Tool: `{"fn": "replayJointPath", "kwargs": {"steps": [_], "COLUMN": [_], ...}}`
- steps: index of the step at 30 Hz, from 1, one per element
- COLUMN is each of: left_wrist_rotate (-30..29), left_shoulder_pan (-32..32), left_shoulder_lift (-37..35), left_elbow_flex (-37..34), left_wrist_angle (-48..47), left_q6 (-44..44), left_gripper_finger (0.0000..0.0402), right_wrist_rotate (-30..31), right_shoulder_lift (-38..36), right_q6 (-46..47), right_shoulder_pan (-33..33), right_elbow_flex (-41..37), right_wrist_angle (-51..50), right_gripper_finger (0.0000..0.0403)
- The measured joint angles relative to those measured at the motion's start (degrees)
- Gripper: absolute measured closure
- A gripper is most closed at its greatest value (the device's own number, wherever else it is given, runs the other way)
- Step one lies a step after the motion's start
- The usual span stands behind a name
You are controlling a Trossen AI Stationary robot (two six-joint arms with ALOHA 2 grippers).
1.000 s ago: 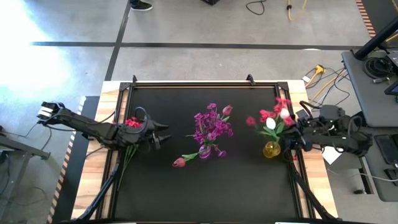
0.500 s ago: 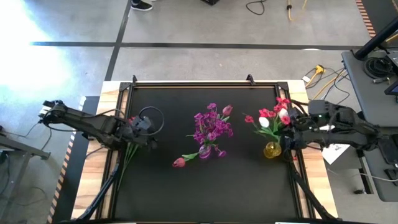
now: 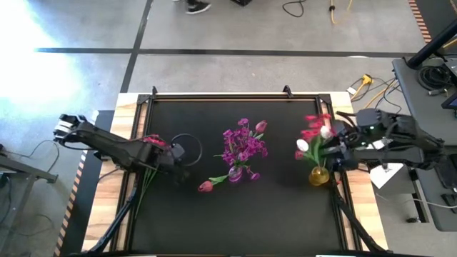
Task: Sort flowers into vase by color
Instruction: Put the red flowers into the yellow vase
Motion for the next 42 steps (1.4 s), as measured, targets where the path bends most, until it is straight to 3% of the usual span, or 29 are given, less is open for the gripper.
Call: {"fn": "replayJointPath", "kwargs": {"steps": [7,17,22,31,37,42], "left_wrist_rotate": [4.12,8.89,9.91,7.31,7.27,6.16], "left_shoulder_pan": [-2.54,-3.3,-3.16,-1.3,2.89,5.68], "left_shoulder_lift": [8.89,18.68,18.47,14.61,15.44,19.95], "left_elbow_flex": [0.0,-0.08,-0.08,2.25,-3.28,-2.62], "left_wrist_angle": [0.16,-0.54,-6.18,-31.31,-23.92,-25.4], "left_q6": [-9.23,-18.67,-22.13,-37.17,-38.83,-38.12], "left_gripper_finger": [0.0173,0.0173,0.0173,0.0173,0.0187,0.0204], "right_wrist_rotate": [0.04,-0.71,-6.31,-6.5,-6.8,-16.89], "right_shoulder_lift": [-0.67,-1.94,-1.98,-1.98,-1.98,-1.96], "right_q6": [-1.68,-6.7,-8.1,-10.27,-12.92,-10.39], "right_shoulder_pan": [0.0,-0.02,-0.02,-0.02,-0.02,-0.02], "right_elbow_flex": [9.48,18.38,20.78,19.38,19.15,19.13], "right_wrist_angle": [-5.51,-5.15,-4.19,-4.28,-4.3,-5.98], "right_gripper_finger": [0.0207,0.0202,0.0202,0.0202,0.0202,0.0202]}}
